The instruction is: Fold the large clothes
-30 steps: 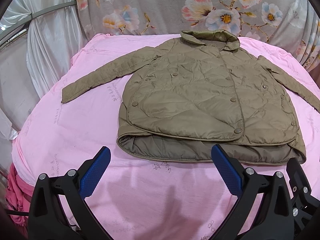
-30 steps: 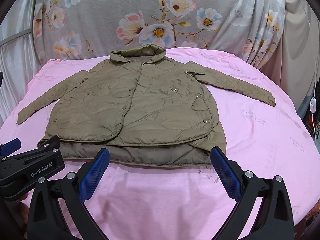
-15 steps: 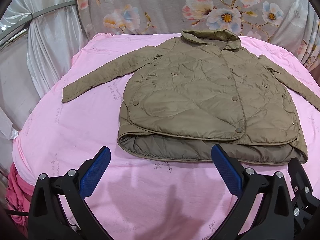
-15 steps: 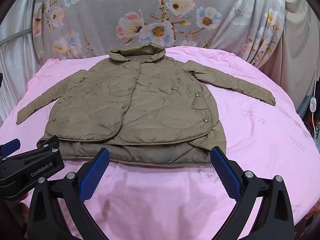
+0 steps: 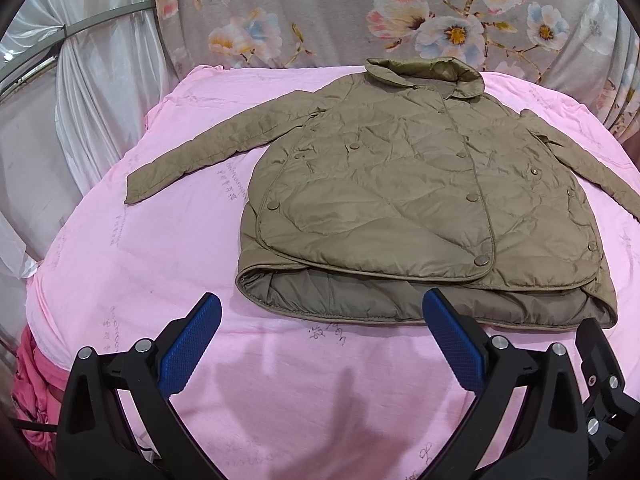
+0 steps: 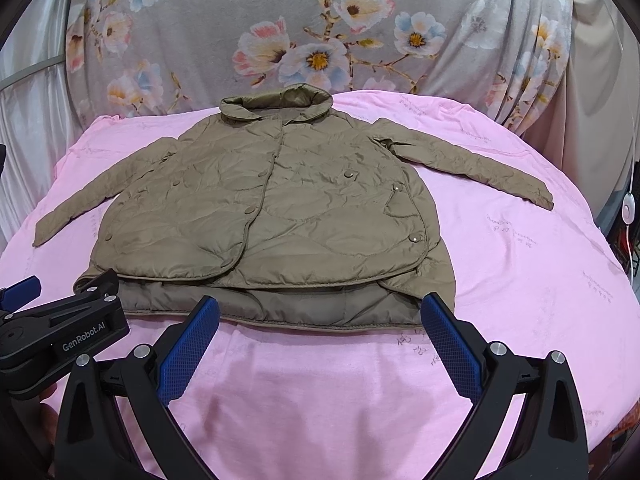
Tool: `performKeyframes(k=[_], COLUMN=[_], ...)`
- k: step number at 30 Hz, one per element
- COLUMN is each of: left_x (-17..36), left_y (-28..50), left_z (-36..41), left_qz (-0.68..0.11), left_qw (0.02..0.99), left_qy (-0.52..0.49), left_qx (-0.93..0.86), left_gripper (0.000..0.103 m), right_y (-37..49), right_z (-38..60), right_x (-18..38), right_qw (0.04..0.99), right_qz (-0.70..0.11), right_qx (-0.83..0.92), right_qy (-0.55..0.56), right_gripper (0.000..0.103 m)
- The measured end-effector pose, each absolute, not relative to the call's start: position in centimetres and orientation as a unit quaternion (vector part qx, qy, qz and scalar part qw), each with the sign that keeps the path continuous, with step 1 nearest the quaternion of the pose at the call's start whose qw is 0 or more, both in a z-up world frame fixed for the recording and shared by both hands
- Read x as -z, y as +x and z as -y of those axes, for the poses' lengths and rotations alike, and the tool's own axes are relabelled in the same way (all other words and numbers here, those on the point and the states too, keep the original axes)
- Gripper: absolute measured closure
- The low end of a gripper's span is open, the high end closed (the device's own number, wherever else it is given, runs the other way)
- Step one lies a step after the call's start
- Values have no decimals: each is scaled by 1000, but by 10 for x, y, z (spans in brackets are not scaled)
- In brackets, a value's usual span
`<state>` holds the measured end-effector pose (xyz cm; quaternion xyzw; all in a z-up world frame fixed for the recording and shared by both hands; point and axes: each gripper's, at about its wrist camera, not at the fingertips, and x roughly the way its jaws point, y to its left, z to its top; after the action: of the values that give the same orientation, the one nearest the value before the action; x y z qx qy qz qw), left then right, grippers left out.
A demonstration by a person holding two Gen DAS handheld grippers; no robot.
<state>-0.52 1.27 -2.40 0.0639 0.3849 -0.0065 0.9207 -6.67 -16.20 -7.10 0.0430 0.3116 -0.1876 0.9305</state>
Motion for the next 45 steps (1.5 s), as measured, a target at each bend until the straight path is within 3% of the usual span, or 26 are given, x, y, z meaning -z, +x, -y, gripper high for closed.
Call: performKeyframes(k=[28, 45], left_x=[29, -1], left_y=[14, 102], left_z=[-10, -31], left_qz=[-386, -343], left_qw=[920, 935], left_qy=[69, 41], left_qx=[-13, -86], left_gripper=[5, 5], right_y=[-50, 4], right_z=[192, 452], right_x=[82, 69], right_qw=[922, 896], right_qz=[-332, -224], right_qx=[192, 271], right_qy=[63, 271], right_gripper=[5, 5])
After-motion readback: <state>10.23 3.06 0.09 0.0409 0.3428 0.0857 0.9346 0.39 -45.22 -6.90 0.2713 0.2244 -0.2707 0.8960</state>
